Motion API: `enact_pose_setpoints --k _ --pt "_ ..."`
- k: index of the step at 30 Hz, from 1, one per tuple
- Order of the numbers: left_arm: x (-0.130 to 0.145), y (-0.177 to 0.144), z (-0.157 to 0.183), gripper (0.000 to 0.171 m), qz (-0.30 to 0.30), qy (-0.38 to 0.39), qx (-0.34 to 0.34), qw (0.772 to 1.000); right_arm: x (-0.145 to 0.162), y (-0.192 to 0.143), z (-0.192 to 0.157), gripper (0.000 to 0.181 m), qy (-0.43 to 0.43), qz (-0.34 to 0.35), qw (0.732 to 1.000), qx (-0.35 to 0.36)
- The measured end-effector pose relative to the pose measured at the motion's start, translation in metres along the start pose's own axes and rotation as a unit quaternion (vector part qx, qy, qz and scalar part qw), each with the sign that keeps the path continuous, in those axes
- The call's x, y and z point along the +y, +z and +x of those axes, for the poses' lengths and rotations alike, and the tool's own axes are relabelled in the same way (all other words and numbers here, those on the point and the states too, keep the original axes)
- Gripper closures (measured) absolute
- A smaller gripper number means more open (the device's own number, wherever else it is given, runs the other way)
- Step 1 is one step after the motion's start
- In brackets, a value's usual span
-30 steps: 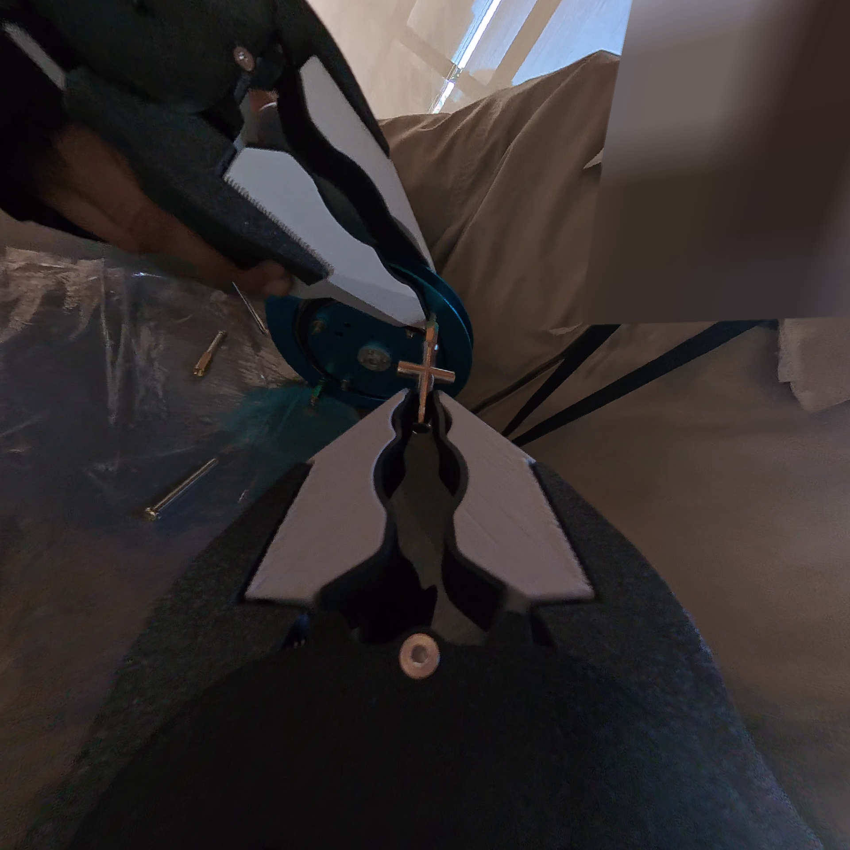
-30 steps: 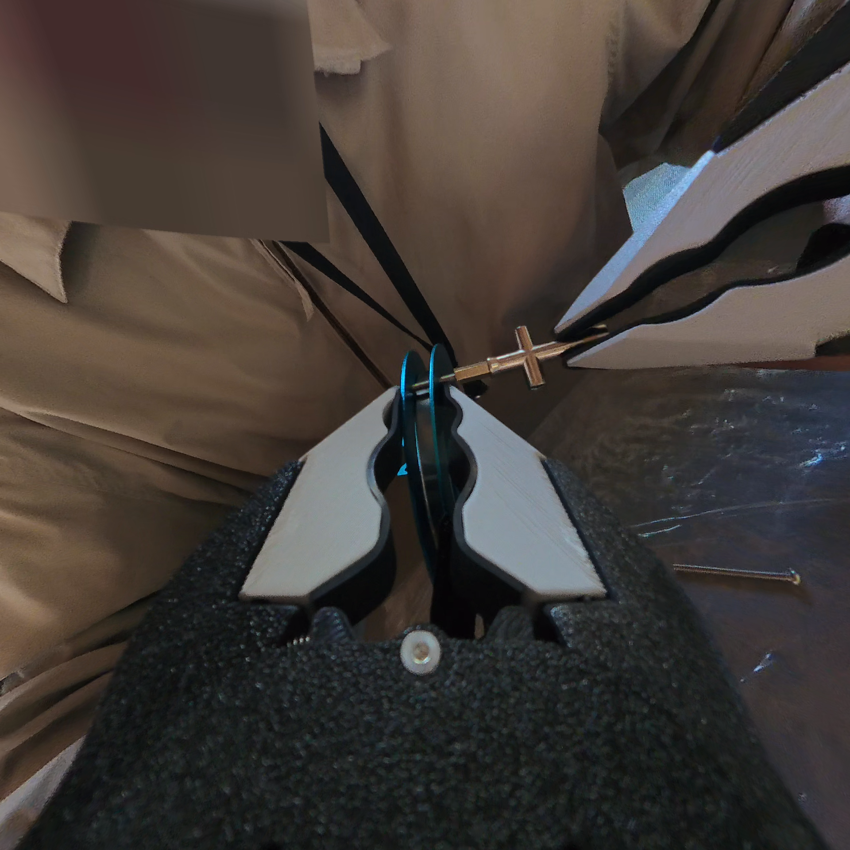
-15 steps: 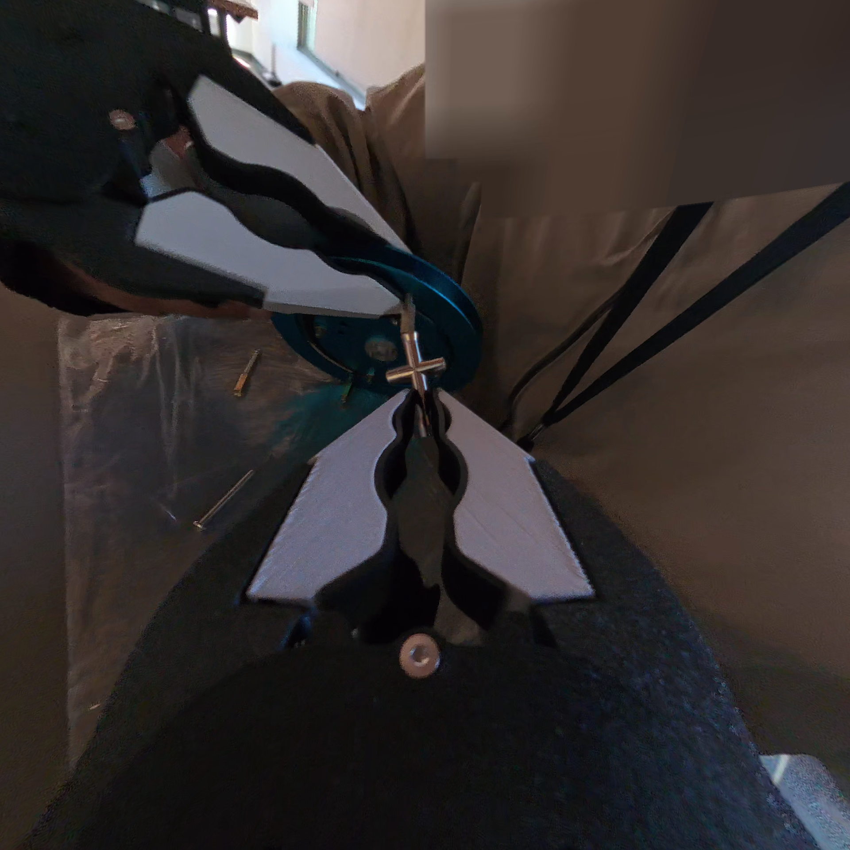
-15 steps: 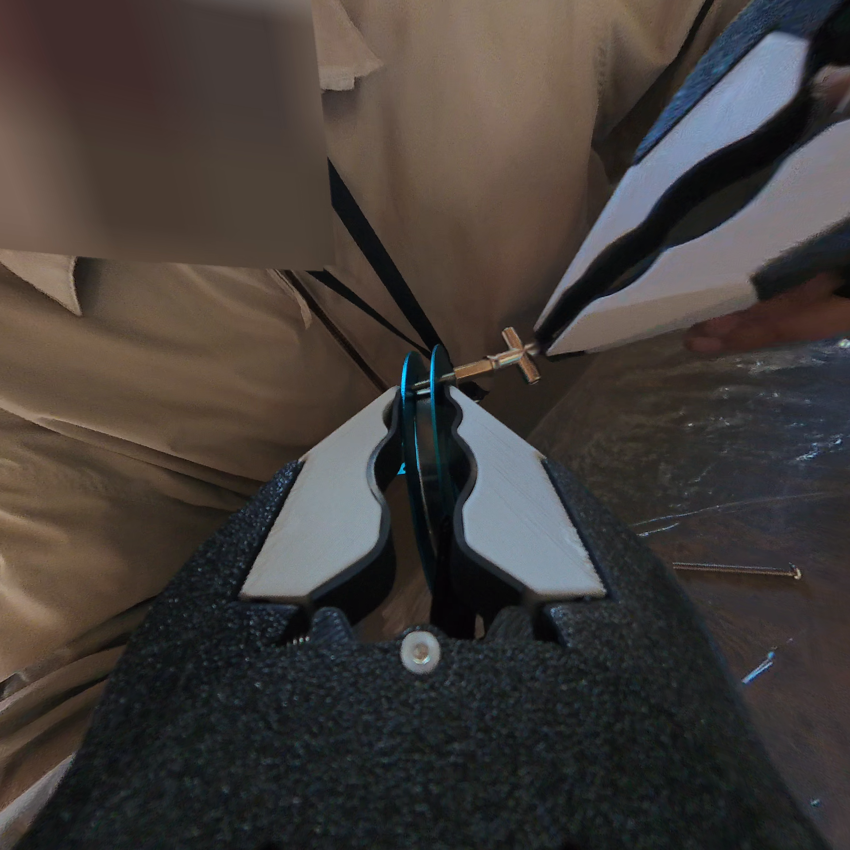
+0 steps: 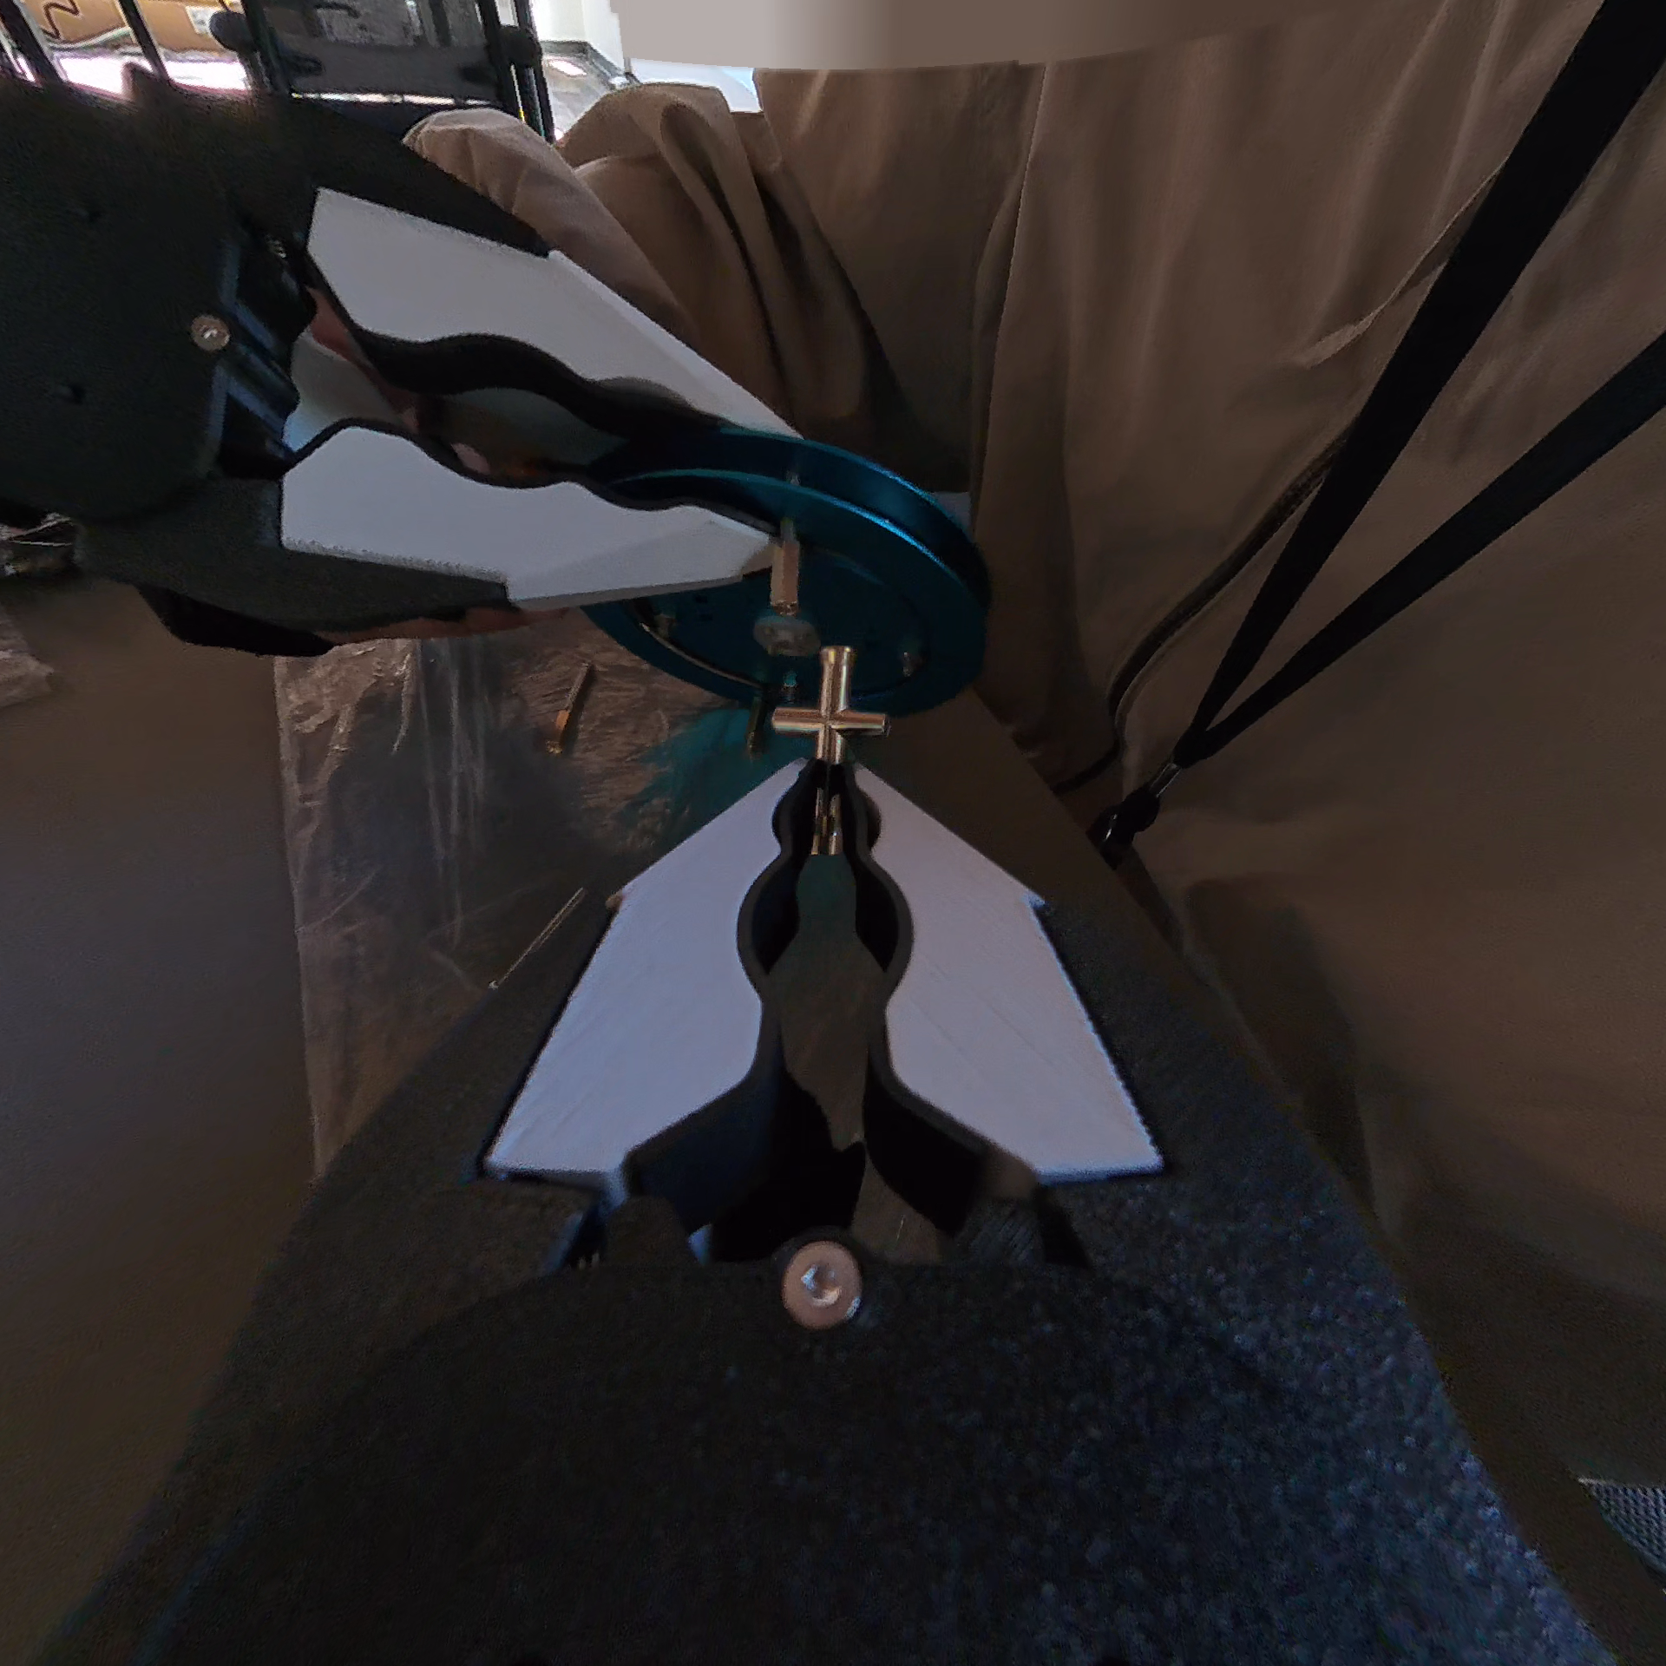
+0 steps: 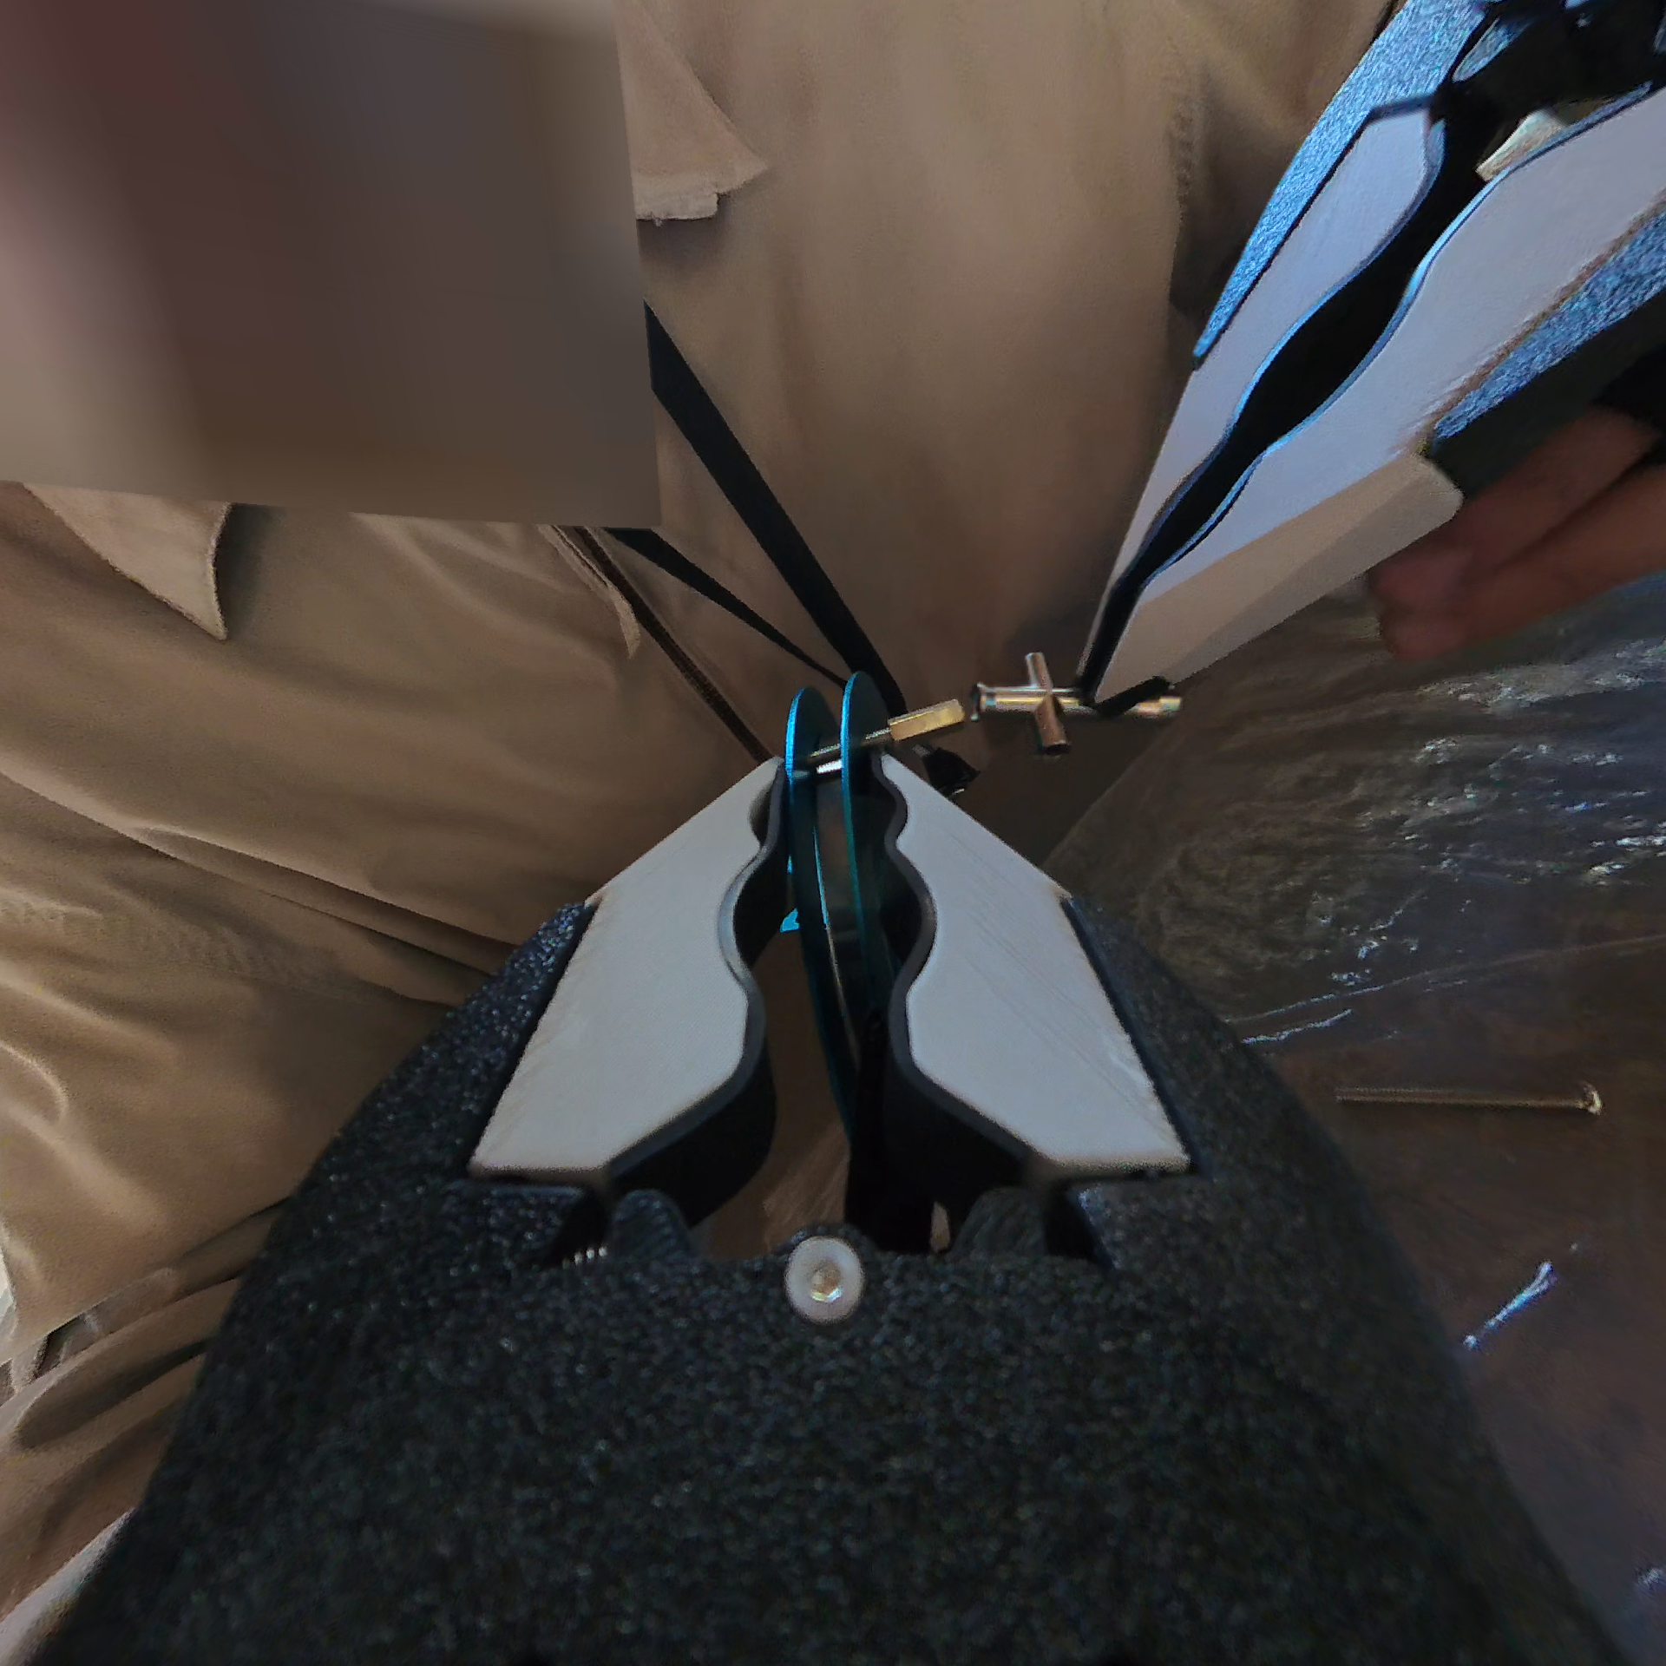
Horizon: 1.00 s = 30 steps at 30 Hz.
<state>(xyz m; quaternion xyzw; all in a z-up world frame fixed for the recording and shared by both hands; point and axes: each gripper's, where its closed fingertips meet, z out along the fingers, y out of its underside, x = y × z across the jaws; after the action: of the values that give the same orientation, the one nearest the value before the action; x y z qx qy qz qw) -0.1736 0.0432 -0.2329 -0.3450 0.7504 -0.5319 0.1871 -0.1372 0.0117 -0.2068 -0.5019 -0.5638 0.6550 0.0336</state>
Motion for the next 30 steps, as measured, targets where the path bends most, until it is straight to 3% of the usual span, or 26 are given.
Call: enact_pose_setpoints --k 8,17,21,23,28,30 --pt "-0.007 -0.011 -0.007 0.171 0.027 -0.012 -0.010 1.000 -0.001 0.002 0.002 0.168 0.004 0.001 1.000 0.008" --pt "0.018 -0.004 -0.010 0.171 -0.044 -0.023 -0.015 0.999 0.002 -0.004 -0.006 0.167 -0.019 -0.008 0.999 0.040" --pt "0.014 0.000 -0.015 0.171 -0.034 -0.022 -0.038 0.998 -0.014 -0.006 -0.019 0.167 -0.074 0.013 0.995 0.069" --pt "0.009 -0.003 -0.025 0.169 -0.019 -0.032 -0.066 0.997 -0.026 -0.013 -0.022 0.167 -0.099 0.025 0.989 0.107" --pt "-0.018 -0.026 -0.045 0.133 0.073 -0.103 -0.096 0.987 -0.039 -0.043 0.011 0.167 -0.130 0.019 0.946 0.295" --pt "-0.016 -0.035 -0.060 0.137 0.080 -0.118 -0.135 0.981 -0.041 -0.054 0.025 0.168 -0.131 0.021 0.928 0.349"
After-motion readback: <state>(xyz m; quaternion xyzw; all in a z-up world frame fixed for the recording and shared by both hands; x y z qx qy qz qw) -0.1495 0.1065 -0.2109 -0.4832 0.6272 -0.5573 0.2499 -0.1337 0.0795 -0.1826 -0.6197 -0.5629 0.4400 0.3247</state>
